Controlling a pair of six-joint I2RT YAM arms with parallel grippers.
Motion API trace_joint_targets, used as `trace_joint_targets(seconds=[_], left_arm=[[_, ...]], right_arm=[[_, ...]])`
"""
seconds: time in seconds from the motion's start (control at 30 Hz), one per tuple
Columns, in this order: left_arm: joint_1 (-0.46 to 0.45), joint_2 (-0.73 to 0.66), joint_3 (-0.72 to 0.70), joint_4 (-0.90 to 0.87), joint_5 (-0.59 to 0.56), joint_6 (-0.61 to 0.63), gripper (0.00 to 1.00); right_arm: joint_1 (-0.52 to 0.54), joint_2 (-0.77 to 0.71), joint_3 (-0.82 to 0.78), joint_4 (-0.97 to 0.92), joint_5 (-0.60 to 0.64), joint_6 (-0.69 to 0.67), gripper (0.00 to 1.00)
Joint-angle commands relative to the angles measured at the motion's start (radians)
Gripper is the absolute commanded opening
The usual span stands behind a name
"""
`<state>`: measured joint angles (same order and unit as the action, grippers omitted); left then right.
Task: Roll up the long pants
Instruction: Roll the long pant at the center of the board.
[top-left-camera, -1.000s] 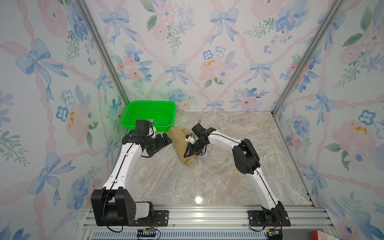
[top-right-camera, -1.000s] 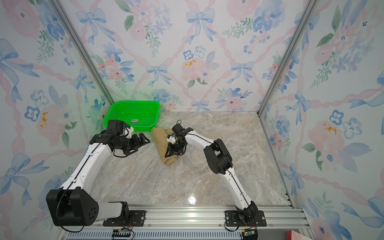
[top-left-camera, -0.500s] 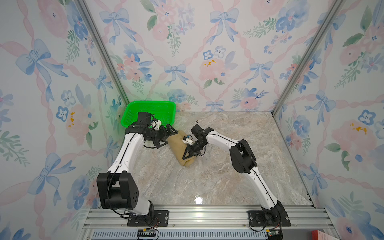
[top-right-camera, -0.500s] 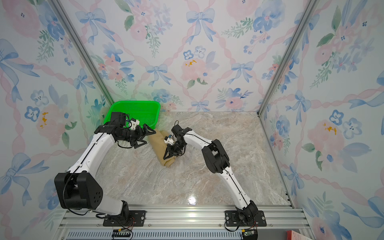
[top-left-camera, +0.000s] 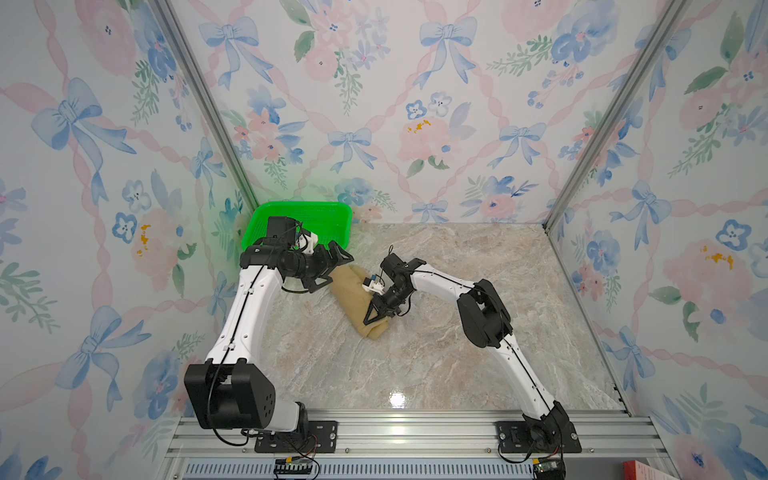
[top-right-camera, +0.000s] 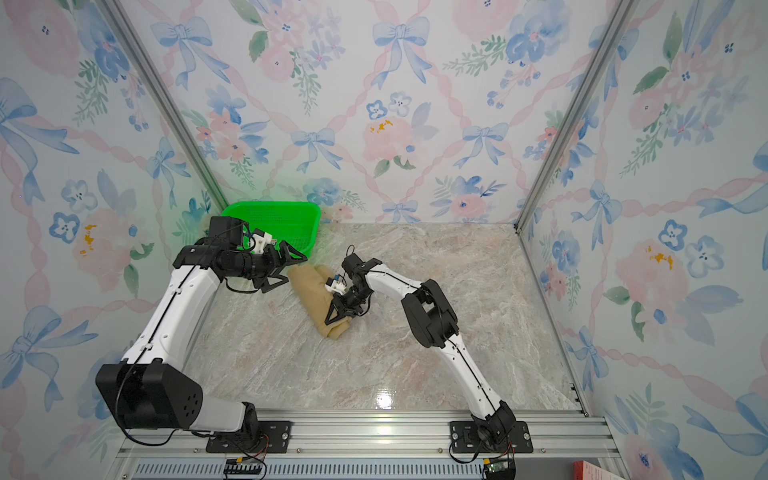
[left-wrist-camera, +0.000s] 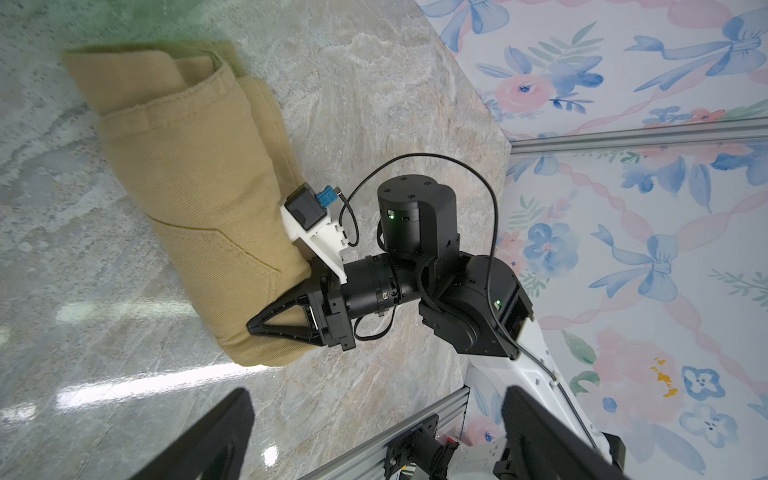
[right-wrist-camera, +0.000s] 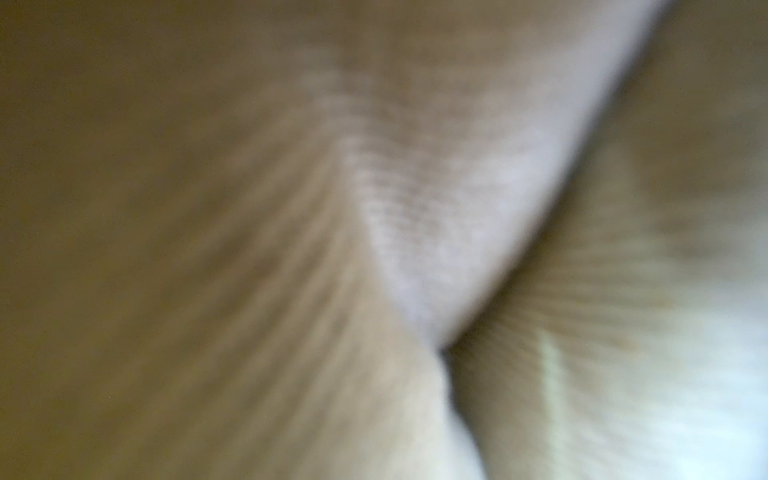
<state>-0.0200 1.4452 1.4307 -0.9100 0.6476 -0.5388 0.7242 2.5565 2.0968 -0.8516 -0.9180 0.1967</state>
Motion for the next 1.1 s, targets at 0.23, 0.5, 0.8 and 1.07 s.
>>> trace_joint_targets(seconds=[0.23, 0.5, 0.8, 1.07], left_arm=[[-0.007, 0.071, 0.069, -0.219, -0.179, 0.129, 0.0], [-0.011, 0.073, 0.078, -0.206, -0.134, 0.09, 0.99], [-0.017, 0.087, 0.075, -0.141, -0.006, 0.01, 0.0], [-0.02, 0.055, 0.003, -0.106, -0.035, -0.076, 0.99]], right_arm=[[0.074, 0.12, -0.089, -0.165, 0.205, -0.015, 0.0], [0.07, 0.126, -0.073, -0.159, 0.205, -0.002, 0.0], [0.067, 0.117, -0.078, -0.159, 0.212, -0.002, 0.0], [0.061, 0.119, -0.079, -0.157, 0.215, -0.003, 0.0]])
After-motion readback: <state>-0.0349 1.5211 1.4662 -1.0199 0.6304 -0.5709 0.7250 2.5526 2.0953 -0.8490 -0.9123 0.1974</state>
